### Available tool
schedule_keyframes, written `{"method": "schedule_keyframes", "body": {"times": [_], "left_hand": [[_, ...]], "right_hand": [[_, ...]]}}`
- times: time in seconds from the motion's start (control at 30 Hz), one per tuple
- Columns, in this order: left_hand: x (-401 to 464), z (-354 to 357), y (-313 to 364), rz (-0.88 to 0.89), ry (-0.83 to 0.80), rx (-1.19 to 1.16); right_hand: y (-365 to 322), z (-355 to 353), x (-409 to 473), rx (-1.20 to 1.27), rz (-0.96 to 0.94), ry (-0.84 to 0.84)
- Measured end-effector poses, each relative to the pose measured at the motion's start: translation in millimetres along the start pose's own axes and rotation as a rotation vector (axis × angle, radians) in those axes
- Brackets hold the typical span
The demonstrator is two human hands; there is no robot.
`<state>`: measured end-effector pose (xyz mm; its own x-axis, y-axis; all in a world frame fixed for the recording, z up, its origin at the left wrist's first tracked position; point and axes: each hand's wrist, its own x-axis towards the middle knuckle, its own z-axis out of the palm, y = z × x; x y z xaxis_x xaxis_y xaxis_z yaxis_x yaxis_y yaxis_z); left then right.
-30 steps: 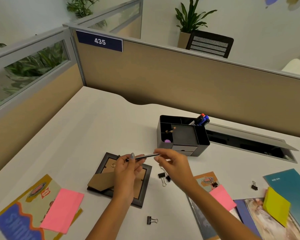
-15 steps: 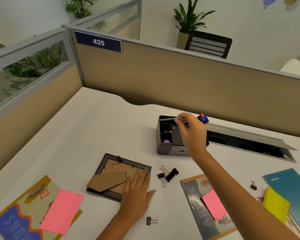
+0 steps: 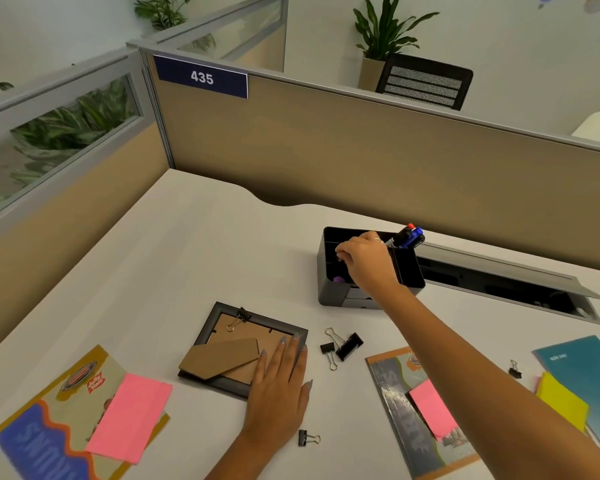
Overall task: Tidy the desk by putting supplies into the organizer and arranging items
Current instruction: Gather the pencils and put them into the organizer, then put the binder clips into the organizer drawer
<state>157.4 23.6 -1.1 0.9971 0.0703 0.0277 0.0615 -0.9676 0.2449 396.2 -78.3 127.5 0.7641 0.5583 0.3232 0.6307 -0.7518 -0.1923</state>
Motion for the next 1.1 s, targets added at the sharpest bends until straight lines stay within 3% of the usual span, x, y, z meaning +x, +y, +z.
{"method": "schedule_keyframes", "body": {"times": [0.1,0.23,0.43,0.53,0.63,0.7,0.83,1.1], "left_hand": [[-1,0,0,0.0,0.002,0.001],[-1,1,0,-0.003,0.012,0.005],[0,0,1,-0.001,0.016,0.015],[-1,0,1,0.001,0.018,0.023],[-2,1,1,0.003,0.025,0.025],[-2,1,0,0.005,0.024,0.027],[-1,0,0,0.01,0.026,0.024],[-1,1,0,0.005,0.016,0.038]], "right_hand": [[1,5,-8,0.023,0.002,0.006],[1,2,-21,0.105,0.017,0.154],[3,3,-74,0.309,0.278,0.345],[-5,7,-106,0.577,0.583,0.383],[-9,12,-122,1.168,1.167,0.352],[-10,15,-123,1.549,1.411,0.319],[-15,15,-114,1.842,1.431,0.312],[-15,14,-96,1.99,1.446,0.383]]}}
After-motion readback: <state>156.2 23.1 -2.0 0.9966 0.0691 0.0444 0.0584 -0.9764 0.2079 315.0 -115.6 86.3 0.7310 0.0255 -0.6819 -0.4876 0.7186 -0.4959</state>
